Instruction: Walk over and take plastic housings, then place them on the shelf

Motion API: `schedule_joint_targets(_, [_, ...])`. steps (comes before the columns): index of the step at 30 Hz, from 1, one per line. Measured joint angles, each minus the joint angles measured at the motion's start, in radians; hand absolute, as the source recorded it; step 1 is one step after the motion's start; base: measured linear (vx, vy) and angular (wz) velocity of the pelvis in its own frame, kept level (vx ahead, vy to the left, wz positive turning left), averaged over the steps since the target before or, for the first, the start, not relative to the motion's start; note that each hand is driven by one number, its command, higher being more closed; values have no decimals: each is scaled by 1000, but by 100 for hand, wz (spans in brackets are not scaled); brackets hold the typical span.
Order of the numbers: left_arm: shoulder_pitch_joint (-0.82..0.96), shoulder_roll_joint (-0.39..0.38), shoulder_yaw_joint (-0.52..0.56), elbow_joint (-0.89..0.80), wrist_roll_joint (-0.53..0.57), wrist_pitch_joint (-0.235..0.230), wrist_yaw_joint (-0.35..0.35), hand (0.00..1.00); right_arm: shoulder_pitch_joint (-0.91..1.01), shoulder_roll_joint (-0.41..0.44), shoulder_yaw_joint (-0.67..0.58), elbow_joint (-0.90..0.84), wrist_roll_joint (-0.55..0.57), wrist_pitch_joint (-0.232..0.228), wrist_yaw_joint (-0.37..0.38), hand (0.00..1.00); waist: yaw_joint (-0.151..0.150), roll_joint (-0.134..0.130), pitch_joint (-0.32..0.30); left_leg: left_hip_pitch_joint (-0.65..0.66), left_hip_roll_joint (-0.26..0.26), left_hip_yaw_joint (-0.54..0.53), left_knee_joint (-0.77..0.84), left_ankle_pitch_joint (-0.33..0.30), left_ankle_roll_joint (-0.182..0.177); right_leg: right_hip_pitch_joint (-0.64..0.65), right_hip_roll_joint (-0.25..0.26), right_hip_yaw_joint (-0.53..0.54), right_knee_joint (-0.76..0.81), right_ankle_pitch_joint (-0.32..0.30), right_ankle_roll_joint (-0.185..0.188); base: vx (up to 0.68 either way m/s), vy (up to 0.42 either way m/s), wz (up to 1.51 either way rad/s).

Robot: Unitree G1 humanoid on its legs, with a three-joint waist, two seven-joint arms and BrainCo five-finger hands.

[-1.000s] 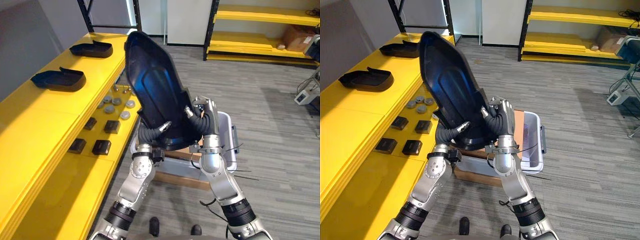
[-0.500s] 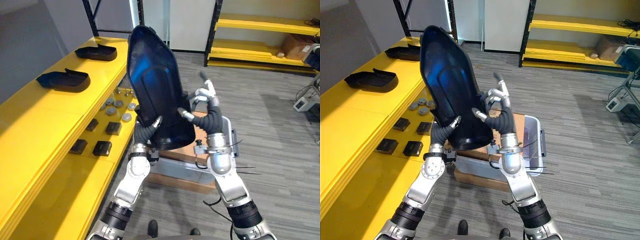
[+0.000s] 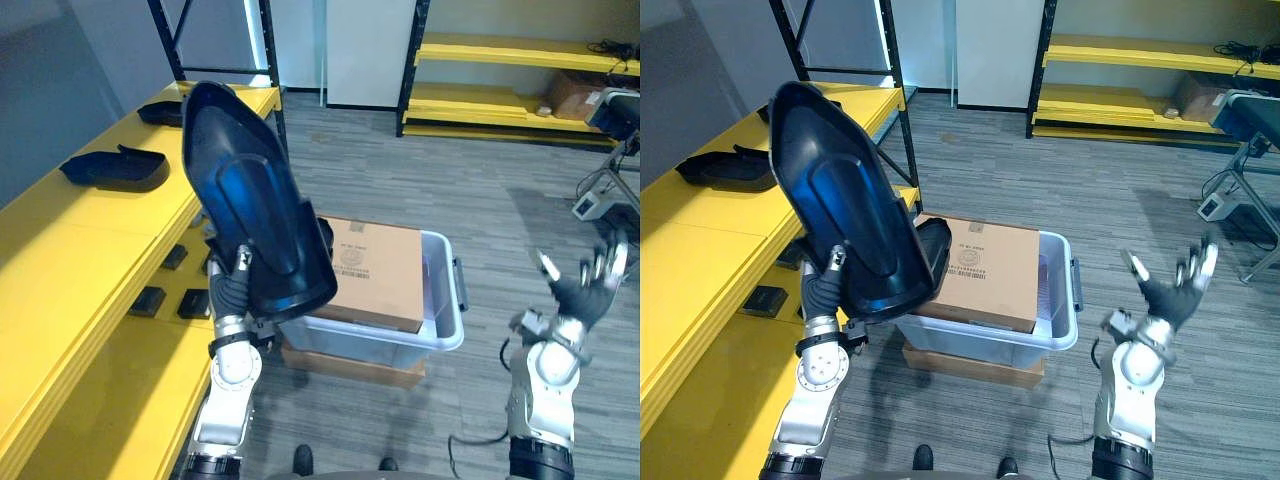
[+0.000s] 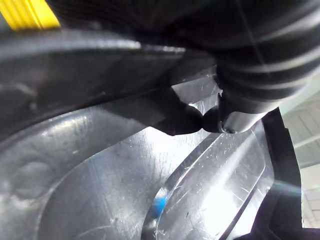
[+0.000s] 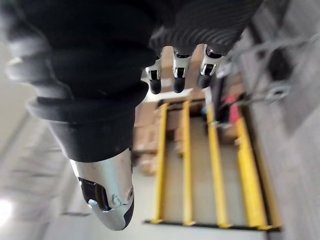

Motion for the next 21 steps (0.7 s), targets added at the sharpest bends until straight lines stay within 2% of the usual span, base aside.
schedule_joint_targets(6, [46, -9, -25, 0, -1, -8, -62, 100, 79, 8, -17, 447, 51, 61, 101, 0, -2, 3, -2, -4, 6, -8, 0, -3, -4, 1, 7, -7, -4, 0, 3, 41, -25, 2])
schedule_joint_targets(9, [56, -9, -40, 0, -2, -12, -88, 100, 109, 32, -10, 527, 54, 87, 142, 0, -1, 1, 0, -7, 6, -18, 0, -3, -4, 11, 7, -17, 1, -5, 4, -7, -12, 11])
schedule_joint_targets(14, [83, -9, -62, -20, -9, -21, -110, 100, 128, 49, 20, 558, 54, 96, 174, 0, 0, -9, 11, -6, -2, -62, 0, -6, 0, 35, 2, -65, 3, -18, 1, -23, -5, 31])
schedule_joint_targets(17, [83, -12, -68, -39, -21, -32, -112, 100, 132, 49, 63, 553, 54, 96, 173, 0, 0, -12, 25, -32, -19, -125, 1, -2, -5, 35, -7, -164, 52, -54, 14, -30, -26, 108])
schedule_joint_targets(20, [83, -32, -81, -89, -48, -33, -125, 100, 129, 53, 103, 516, 53, 95, 171, 0, 6, -3, 67, -106, -43, -184, 70, -3, -4, 28, -58, -344, 188, -140, 22, -19, 5, 185])
schedule_joint_targets(21, [83, -31, -95, -110, -63, -37, -124, 100, 127, 53, 127, 484, 53, 94, 171, 0, 25, -7, 73, -142, -59, -181, 98, -37, 15, 23, -105, -434, 242, -181, 27, 0, 65, 176])
